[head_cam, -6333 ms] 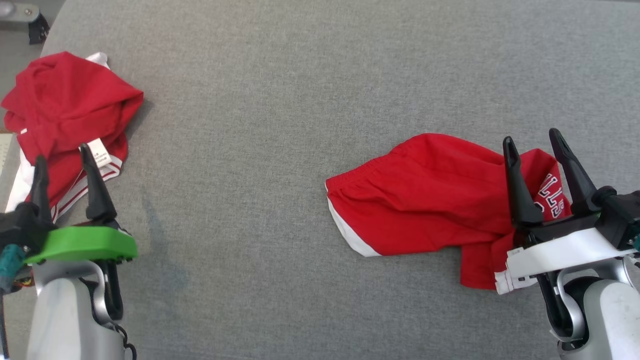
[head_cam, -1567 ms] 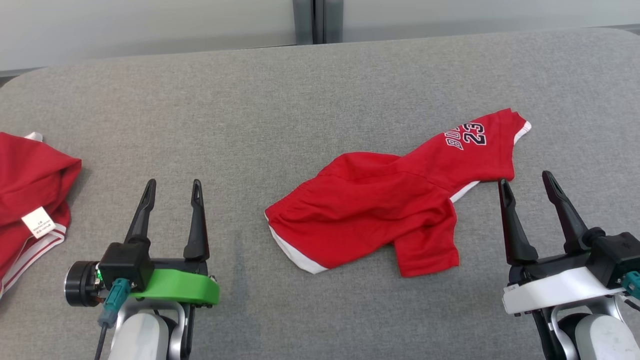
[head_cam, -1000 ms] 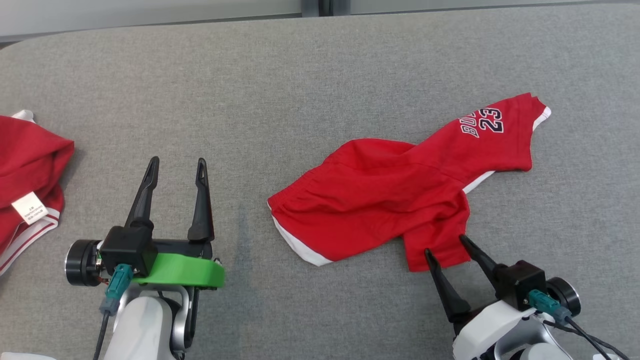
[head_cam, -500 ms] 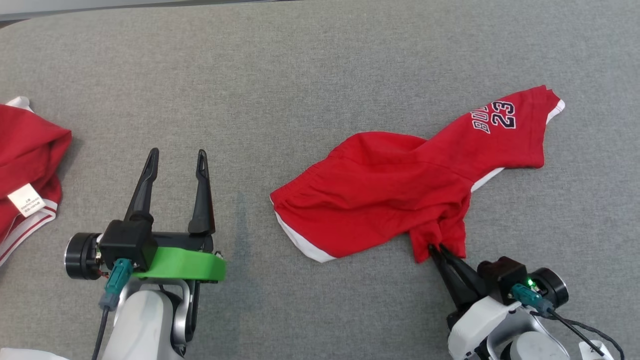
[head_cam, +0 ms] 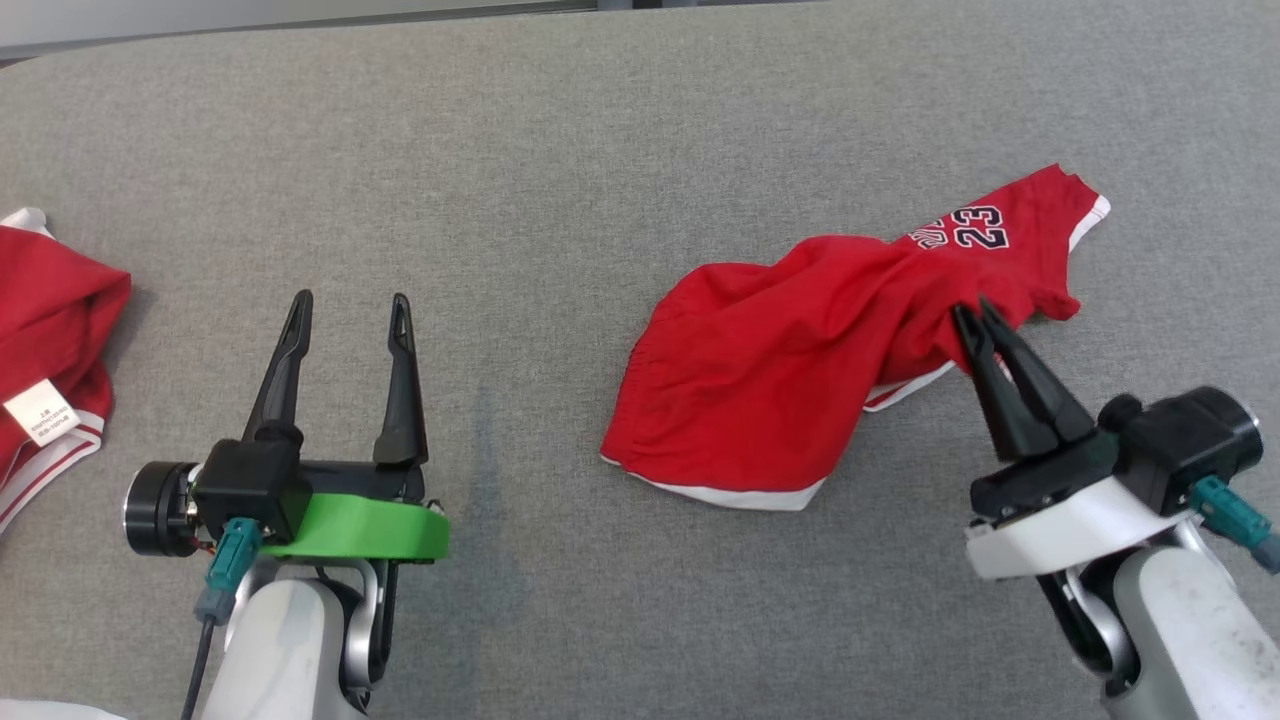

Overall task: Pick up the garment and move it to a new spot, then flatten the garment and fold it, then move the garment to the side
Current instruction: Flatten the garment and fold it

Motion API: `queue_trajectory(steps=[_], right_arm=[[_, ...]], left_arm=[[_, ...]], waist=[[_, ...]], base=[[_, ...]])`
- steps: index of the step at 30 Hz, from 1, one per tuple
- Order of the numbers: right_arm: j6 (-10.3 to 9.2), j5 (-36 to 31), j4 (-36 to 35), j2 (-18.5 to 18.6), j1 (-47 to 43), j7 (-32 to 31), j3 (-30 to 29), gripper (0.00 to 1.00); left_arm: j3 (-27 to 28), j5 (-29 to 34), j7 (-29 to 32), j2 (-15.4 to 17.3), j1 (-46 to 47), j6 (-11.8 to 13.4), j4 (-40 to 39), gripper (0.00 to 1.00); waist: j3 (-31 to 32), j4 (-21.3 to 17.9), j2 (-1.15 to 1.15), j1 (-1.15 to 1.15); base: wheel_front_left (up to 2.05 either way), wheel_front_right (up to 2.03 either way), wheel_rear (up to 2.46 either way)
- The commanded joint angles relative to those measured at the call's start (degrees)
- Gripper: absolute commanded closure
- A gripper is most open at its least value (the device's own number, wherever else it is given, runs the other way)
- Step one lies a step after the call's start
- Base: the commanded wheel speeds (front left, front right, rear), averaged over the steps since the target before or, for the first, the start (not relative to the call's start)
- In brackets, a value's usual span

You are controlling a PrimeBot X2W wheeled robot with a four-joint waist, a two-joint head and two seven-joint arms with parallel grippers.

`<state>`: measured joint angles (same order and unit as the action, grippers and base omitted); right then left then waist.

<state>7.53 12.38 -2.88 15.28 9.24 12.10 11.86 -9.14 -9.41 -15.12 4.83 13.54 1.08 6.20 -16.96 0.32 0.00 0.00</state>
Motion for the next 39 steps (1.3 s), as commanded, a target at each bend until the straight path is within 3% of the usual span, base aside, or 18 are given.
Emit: queue_trajectory(steps=[1,9,18,19,20,29,39], right_arm=[[-0.08,0.0,-0.4,0.4,1.5,-0.4,-0.6,1.0],[-0.08,1.7,2.5,3.0,10.3,-2.3,-4.3,1.0],[-0.08,4.5,12.7,2.9,17.3,-2.3,-0.4,1.0],[-0.08,4.5,13.6,2.8,17.6,-2.1,-0.2,0.84],[-0.08,4.6,14.6,2.5,18.0,-1.6,0.1,0.0],[-0.08,3.9,12.4,1.3,15.1,2.7,-1.9,0.0],[-0.08,2.6,4.9,-1.0,3.1,3.1,-9.0,0.0]], left_arm=[[0.1,0.7,0.0,0.2,0.7,0.1,-0.1,0.0],[-1.0,0.9,0.0,-0.5,3.2,-0.1,-1.3,0.0],[-2.5,0.9,0.0,-1.3,5.1,-0.1,-1.1,0.0],[-2.6,0.8,0.0,-1.3,5.1,0.0,-1.0,0.0],[-2.6,0.8,0.0,-1.4,5.2,0.0,-1.0,0.0],[-1.4,1.3,0.0,-1.1,4.2,0.3,0.1,0.0],[-0.1,1.4,0.0,-0.4,1.2,0.4,0.9,0.0]], waist=[[-0.8,0.7,0.0,0.0],[-5.6,4.1,0.0,0.0],[-8.3,6.6,0.0,0.0],[-8.3,6.5,0.0,0.0],[-8.3,6.4,0.0,0.0],[-6.0,3.9,0.0,0.0],[-1.5,1.2,0.0,0.0]], base=[[0.0,0.0,0.0],[0.0,0.0,0.0],[0.0,0.0,0.0],[0.0,0.0,0.0],[0.0,0.0,0.0],[0.0,0.0,0.0],[0.0,0.0,0.0]])
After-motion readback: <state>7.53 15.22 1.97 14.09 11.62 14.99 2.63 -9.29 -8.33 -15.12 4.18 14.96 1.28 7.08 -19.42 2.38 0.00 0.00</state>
